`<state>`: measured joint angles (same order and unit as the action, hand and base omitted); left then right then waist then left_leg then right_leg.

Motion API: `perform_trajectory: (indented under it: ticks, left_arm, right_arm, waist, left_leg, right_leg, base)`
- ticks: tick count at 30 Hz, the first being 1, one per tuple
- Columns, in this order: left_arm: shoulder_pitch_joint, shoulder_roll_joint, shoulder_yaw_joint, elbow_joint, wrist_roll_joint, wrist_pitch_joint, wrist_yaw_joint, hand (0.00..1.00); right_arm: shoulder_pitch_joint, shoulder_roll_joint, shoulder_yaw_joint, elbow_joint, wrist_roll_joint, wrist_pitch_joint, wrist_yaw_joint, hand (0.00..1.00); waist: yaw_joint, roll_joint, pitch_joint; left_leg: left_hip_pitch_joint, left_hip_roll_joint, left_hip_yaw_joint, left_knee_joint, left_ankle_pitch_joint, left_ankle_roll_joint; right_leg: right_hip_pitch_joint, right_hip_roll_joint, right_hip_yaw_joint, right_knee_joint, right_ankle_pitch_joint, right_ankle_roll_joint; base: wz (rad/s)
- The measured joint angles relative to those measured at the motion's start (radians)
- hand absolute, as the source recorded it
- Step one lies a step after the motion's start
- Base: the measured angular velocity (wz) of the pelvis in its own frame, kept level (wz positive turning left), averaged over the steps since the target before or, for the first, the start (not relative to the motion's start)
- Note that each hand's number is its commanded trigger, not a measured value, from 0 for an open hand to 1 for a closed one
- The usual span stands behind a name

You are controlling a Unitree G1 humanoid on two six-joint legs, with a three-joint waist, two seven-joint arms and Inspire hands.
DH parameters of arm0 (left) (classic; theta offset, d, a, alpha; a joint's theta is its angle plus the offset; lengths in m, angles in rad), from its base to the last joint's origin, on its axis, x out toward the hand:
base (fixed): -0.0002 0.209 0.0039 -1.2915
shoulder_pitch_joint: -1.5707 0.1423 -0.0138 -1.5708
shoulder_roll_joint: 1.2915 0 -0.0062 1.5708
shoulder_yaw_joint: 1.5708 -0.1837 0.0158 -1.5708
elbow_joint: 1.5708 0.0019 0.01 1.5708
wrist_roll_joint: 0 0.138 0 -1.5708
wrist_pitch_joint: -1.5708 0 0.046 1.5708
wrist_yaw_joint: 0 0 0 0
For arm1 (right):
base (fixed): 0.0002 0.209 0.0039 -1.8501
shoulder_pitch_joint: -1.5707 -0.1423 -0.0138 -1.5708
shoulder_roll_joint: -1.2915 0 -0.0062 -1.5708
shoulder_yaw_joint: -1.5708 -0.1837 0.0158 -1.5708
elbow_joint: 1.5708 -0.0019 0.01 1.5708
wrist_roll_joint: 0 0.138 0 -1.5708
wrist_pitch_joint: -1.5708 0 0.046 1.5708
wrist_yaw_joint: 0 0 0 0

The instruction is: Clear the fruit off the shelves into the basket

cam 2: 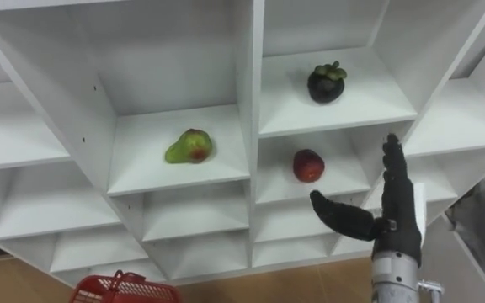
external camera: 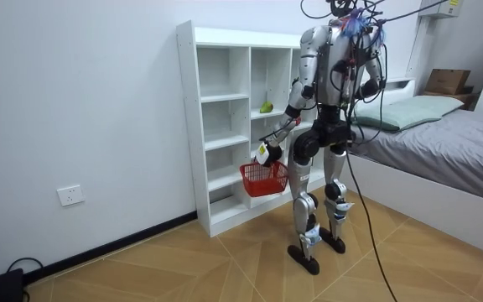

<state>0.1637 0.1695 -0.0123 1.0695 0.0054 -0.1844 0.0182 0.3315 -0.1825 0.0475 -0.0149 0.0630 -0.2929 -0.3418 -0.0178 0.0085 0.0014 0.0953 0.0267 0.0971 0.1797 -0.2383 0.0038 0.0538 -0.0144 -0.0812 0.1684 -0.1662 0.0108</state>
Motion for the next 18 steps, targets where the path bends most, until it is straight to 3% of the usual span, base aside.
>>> perform_trajectory:
  ticks: [12,18]
  left_arm:
    - [0.001,0.001,-0.033,0.012,-0.003,0.0,-0.002,1.0]
    - [0.001,0.001,-0.033,0.012,-0.003,0.0,-0.004,1.0]
  right_arm:
    - [-0.034,-0.041,0.009,-0.101,-0.19,-0.011,-0.062,0.0]
    - [-0.04,-0.058,0.009,-0.125,-0.195,-0.012,-0.066,0.0]
  waist:
    - [0.001,-0.006,-0.0023]
    - [0.004,-0.012,-0.0016]
  left_leg:
    - [-0.016,0.0,0.003,-0.002,0.001,0.001]
    - [-0.014,0.0,0.007,-0.003,0.001,0.001]
  right_leg:
    - [-0.015,0.001,0.001,0.003,0.0,0.0]
    - [-0.014,0.001,0.002,0.003,0.0,0.0]
  base:
    - [0.0]
    - [0.0]
